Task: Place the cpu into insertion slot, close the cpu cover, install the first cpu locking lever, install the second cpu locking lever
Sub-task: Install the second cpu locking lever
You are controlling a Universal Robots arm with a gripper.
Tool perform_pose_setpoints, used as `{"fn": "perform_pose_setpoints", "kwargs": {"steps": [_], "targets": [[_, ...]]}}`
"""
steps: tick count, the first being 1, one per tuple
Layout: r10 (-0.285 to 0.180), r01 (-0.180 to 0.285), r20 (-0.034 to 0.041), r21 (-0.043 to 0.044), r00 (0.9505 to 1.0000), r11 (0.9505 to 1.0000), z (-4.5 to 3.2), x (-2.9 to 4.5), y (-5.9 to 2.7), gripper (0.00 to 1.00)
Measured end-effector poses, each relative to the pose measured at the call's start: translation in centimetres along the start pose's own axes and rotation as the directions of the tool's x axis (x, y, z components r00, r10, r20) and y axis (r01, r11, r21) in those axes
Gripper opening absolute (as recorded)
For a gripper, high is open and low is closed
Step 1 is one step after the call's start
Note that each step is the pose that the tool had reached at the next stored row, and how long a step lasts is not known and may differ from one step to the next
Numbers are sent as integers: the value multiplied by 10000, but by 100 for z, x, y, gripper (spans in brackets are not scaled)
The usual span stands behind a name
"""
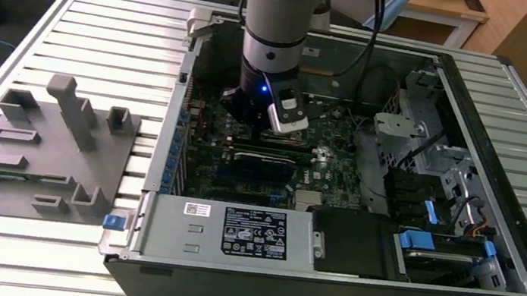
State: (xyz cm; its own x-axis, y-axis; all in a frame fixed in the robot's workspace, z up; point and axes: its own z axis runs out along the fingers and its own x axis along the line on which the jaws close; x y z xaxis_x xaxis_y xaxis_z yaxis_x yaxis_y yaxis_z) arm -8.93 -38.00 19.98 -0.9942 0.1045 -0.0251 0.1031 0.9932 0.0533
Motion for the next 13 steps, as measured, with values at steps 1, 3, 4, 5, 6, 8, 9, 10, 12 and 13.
{"fn": "perform_pose_setpoints", "kwargs": {"steps": [1, 3, 4, 5, 6, 8, 9, 10, 12, 13], "targets": [[1, -1, -3, -15, 10000, 10000, 0, 2, 0, 11], [2, -2, -8, -48, 10000, 10000, 1, 5, 0, 11], [2, -2, -11, -62, 10000, 10000, 1, 6, 0, 11], [3, -3, -12, -74, 10000, 10000, 2, 7, 1, 11], [3, -3, -14, -84, 10000, 10000, 2, 8, 1, 11], [3, -3, -17, -100, 10000, 9999, 3, 9, 2, 11], [3, -3, -19, -107, 10000, 9999, 3, 9, 3, 11], [4, -4, -20, -109, 10000, 9999, 3, 10, 3, 11], [5, -5, -21, -111, 10000, 9999, 3, 10, 3, 11], [5, -5, -21, -112, 10000, 9999, 3, 10, 3, 11]]}}
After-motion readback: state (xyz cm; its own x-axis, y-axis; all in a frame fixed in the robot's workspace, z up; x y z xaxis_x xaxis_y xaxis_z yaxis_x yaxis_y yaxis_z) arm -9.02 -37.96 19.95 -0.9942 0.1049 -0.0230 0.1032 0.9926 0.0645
